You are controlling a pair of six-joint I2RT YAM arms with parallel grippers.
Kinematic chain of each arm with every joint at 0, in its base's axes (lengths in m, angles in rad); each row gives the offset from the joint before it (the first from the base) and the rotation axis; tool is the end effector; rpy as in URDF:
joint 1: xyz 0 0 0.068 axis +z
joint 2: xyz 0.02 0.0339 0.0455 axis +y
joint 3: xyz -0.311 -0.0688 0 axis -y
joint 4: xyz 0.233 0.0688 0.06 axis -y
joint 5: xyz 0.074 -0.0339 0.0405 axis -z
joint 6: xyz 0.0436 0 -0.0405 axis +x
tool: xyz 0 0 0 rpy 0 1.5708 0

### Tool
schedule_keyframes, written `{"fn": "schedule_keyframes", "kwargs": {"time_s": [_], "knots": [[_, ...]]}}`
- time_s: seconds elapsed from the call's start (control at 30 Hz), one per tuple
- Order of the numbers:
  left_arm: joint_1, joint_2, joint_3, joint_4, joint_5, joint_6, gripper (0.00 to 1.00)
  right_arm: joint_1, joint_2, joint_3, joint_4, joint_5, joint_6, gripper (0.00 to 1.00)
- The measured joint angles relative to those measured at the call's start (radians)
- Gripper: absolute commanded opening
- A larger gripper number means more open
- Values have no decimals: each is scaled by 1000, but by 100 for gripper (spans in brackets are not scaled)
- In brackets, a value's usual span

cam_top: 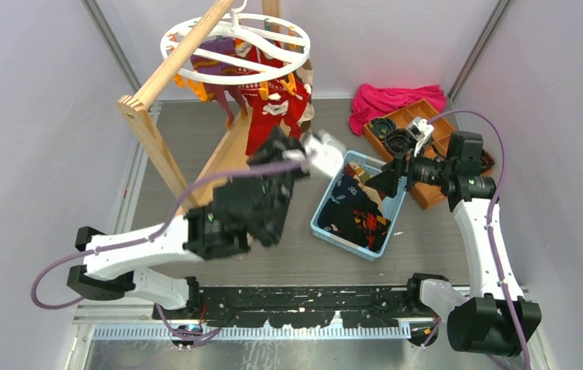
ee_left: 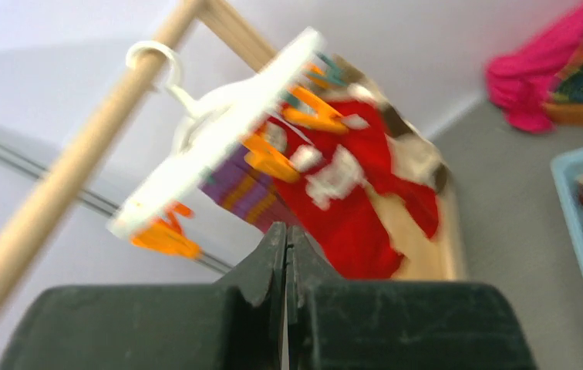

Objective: Clip the socks to the hanger
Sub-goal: Adjust the clothesline at the center of the board.

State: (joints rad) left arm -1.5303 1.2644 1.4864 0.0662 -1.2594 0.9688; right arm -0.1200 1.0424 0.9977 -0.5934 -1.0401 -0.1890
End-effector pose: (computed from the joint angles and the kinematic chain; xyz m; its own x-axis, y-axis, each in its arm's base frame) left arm 0.0505 -0.2222 0.5447 0.2284 0.6010 -0.7659 0.1430 0.7575 0.6370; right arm 0.1791 0.0163 0.3744 -0.4630 -0.0400 -0.8854 -0.7271 0.5884 0.3537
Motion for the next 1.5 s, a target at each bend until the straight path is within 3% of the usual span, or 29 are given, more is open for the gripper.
{"fn": "schedule_keyframes", "kwargs": {"time_s": [0.2,0.43,0.5,0.57,0.73,0.93,1.2,1.37,1.5], "knots": [[282,83,362,-176,177,-117,0,0,-5,0,-6,-11,-1,100],[577,344,1161,-413,367,-255,0,0,-5,0,-6,-29,0,100],[592,361,1220,-413,389,-252,0,0,-5,0,-7,-32,0,100],[639,334,1186,-429,424,-264,1,0,-5,0,-7,-35,0,100],[936,273,1070,-547,495,-406,0,0,-5,0,-7,-45,0,100],[1162,222,1014,-649,586,-554,1,0,-5,0,-9,-65,0,100],[1664,155,804,-745,922,-945,1,-2,-16,0,-17,-74,-1,100],[1893,37,424,-670,1204,-1183,1,-2,-14,0,-30,-80,-17,100],[1957,-56,82,-604,1422,-1332,1,-2,-14,0,-31,-81,-20,100]]}}
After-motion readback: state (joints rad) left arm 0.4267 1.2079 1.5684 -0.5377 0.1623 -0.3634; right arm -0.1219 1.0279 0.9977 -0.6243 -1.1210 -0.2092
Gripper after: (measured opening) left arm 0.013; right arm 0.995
